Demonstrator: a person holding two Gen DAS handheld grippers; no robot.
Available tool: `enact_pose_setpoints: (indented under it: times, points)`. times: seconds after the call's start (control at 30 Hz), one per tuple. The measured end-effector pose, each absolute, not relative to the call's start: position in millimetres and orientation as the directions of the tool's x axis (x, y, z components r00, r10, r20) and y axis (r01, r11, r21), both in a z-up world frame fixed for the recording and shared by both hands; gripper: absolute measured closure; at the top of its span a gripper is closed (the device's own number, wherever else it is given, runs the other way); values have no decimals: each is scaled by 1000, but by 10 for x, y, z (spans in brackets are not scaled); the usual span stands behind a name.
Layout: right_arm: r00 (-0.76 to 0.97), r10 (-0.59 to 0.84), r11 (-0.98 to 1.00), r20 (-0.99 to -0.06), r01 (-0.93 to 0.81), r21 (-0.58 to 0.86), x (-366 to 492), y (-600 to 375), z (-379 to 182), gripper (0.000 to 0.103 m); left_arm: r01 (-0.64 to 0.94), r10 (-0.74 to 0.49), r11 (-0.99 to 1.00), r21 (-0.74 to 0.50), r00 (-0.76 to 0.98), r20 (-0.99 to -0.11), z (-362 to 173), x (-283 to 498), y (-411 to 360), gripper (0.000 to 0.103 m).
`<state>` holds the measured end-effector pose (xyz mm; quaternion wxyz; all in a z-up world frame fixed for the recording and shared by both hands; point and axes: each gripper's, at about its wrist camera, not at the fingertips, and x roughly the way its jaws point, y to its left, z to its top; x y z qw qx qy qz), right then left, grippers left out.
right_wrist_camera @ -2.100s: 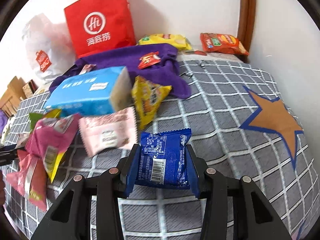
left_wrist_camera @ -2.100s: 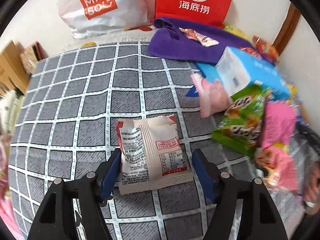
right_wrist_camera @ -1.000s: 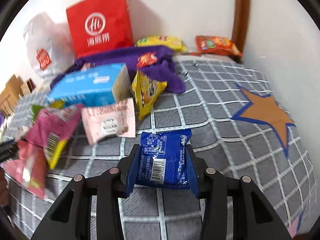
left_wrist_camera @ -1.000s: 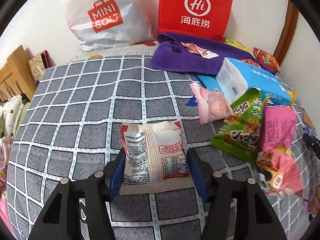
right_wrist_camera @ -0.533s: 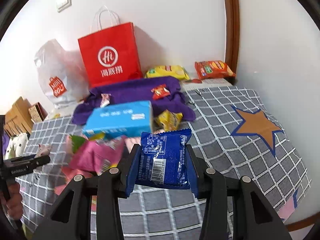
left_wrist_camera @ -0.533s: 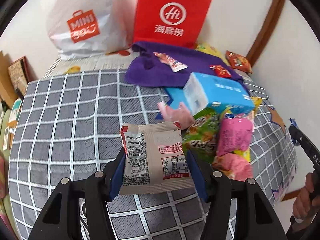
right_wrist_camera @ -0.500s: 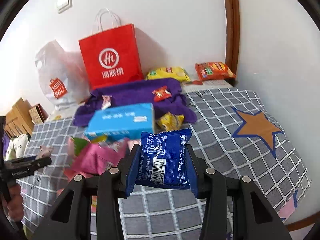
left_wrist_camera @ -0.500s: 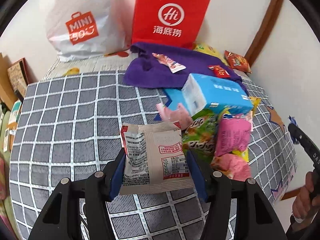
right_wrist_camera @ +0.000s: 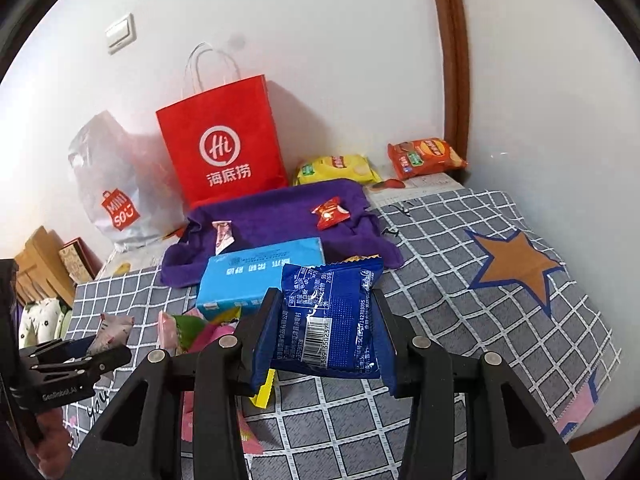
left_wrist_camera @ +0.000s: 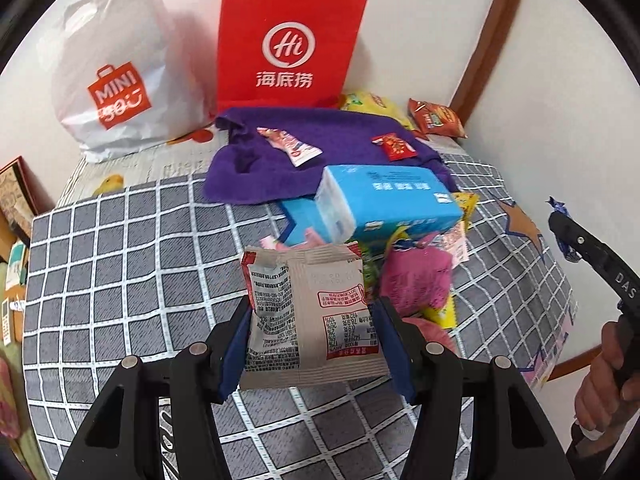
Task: Organize snacks
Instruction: 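Carry the white bag and blue packet toward the purple towel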
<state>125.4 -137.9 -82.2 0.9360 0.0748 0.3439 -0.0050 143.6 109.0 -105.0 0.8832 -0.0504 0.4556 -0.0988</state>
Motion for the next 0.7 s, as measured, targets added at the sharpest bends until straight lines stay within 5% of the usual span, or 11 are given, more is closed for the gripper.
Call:
enact_pose_setpoints:
  times: [0.7]
  points:
    - [776,49,992,-629,34,119,1448,-1534,-207,60,126,-230,972,-197,664,-712,-191,1665,868,46]
